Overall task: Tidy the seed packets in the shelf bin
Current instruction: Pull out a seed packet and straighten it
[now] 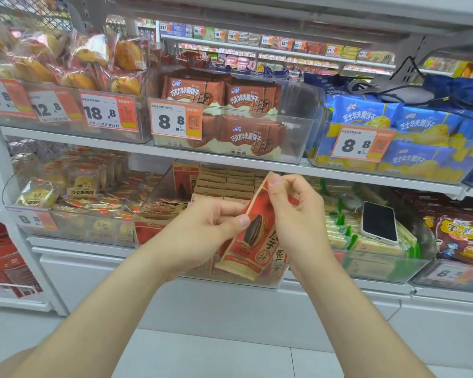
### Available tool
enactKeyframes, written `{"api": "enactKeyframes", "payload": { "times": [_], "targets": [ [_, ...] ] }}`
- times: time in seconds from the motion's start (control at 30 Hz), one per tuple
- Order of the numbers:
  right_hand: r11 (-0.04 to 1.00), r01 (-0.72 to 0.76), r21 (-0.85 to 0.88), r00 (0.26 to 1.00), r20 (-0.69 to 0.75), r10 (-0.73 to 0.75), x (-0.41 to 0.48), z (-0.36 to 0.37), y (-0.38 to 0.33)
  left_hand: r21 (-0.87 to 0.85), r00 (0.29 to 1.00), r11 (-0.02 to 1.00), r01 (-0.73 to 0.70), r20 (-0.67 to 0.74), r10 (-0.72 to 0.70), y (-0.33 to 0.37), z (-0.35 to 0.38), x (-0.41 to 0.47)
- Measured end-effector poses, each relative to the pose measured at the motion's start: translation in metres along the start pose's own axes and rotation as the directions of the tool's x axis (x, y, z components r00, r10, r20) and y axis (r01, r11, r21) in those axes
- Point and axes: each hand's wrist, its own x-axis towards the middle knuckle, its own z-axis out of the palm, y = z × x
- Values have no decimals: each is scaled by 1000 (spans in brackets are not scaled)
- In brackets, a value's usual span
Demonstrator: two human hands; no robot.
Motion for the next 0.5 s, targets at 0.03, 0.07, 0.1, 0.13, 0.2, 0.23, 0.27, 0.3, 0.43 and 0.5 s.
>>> {"api": "enactKeyframes", "payload": {
  "times": [0.03,0.07,0.1,0.13,0.2,0.23,0.27,0.3,0.43,0.5],
  "targets": [
    [1000,1,-4,1000,-4,-1,1,-1,0,19,1000,1000,6,-20,-5,-1,0,0],
    [1000,-9,30,1000,-1,9,2,-2,-2,19,999,1000,10,-37,-9,-2,-1,-1],
    [998,-29,61,1000,-2,29,2,-4,-5,14,999,1000,12,-45,-11,-3,-2,1],
    [994,-54,93,999,-2,54,3,-5,-8,4,999,1000,15,-46,-15,-3,-4,1],
    [987,-95,128,995,-5,96,5,-6,-11,-17,999,1000,18,-36,-19,-5,-6,3],
    [986,-102,136,995,-9,104,5,-6,-11,-21,999,1000,18,-34,-19,-6,-7,4],
    [986,-98,134,995,-16,101,5,-6,-11,-29,999,999,19,-34,-20,-7,-8,5],
    [990,-81,116,996,-19,84,5,-6,-10,-34,999,999,17,-38,-19,-7,-10,5],
    [998,-20,60,997,71,16,4,-13,-14,-4,995,1000,-16,-97,15,-6,-19,3],
    [1000,16,10,990,143,-18,4,-16,-15,96,984,994,-50,-168,66,-7,-28,4]
  ]
}}
